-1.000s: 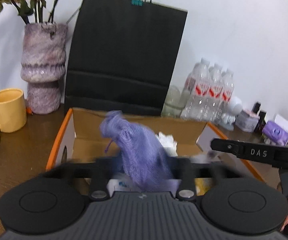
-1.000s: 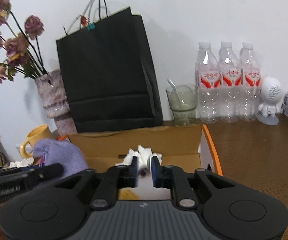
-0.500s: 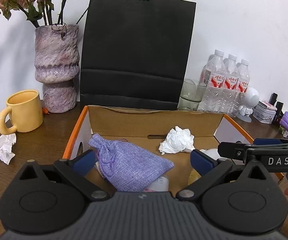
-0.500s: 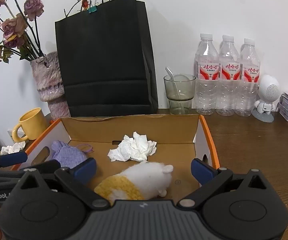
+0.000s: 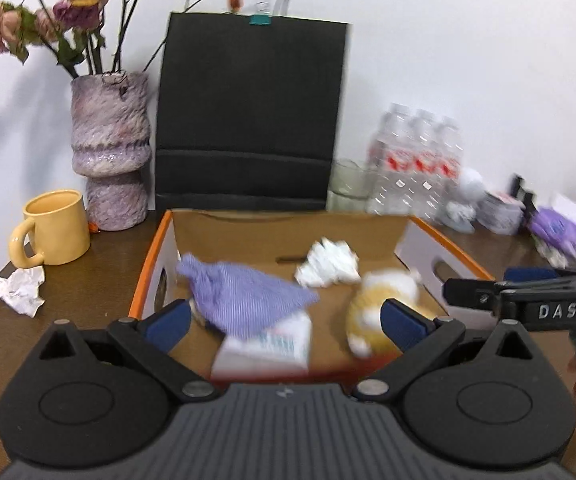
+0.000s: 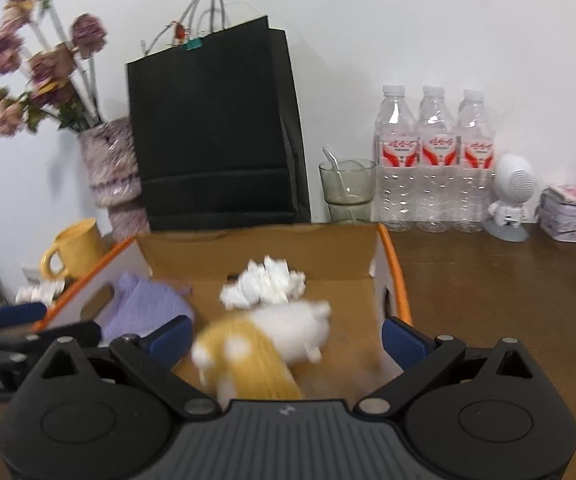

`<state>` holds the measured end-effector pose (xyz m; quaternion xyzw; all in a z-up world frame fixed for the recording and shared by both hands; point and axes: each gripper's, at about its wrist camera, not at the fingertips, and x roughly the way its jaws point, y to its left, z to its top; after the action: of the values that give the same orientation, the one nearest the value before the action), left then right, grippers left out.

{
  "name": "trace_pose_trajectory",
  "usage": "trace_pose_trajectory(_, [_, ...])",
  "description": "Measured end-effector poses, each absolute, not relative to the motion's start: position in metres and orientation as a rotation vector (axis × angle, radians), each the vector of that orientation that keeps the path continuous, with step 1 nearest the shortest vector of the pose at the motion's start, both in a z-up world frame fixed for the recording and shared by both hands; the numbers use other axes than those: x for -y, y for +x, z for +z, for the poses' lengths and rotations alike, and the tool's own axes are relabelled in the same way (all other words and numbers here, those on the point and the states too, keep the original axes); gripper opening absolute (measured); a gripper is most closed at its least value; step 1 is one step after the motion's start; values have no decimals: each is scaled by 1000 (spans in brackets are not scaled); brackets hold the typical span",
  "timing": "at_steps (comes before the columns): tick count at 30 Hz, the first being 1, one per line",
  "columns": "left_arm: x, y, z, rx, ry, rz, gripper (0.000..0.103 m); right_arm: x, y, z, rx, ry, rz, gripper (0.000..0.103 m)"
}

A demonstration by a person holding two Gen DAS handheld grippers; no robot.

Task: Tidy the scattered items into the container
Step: 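Grasp the black carabiner with the left gripper while the right grasps a clear sachet, then lower both items into the box and open both grippers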

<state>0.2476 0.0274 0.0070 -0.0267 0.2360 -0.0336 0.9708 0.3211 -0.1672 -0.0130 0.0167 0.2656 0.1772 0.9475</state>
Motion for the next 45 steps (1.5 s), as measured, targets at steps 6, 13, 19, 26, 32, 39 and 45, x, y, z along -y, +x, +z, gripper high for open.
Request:
trace_pose_trajectory(6, [-23,198,-25,-582,-23,-91,103,195,261,-45,-625,-6,318,101])
trace_pose_trajectory(13, [1,190,-48,-660,9,-169,103,196,222,-73,-706,-68,315,94])
trace_pose_trajectory(19, [9,194,-56,-670,38,-173,102,199,217,-67,-689,-53,307,85])
trace_pose_trajectory(26, [10,200,-60,-685,82,-201,67,194,216,-72,-713,-70,338,33])
trace_pose_trajectory(32, [5,195,-59,-669,69,-204,55,198,216,-72,-707,-25,361,16])
trace_pose_trajectory(39, [0,189,-54,-640,40,-196,55,198,215,-71,-694,-10,371,16])
trace_pose_trajectory(45, [-5,176,-39,-596,-9,-186,55,198,212,-61,-666,18,385,16])
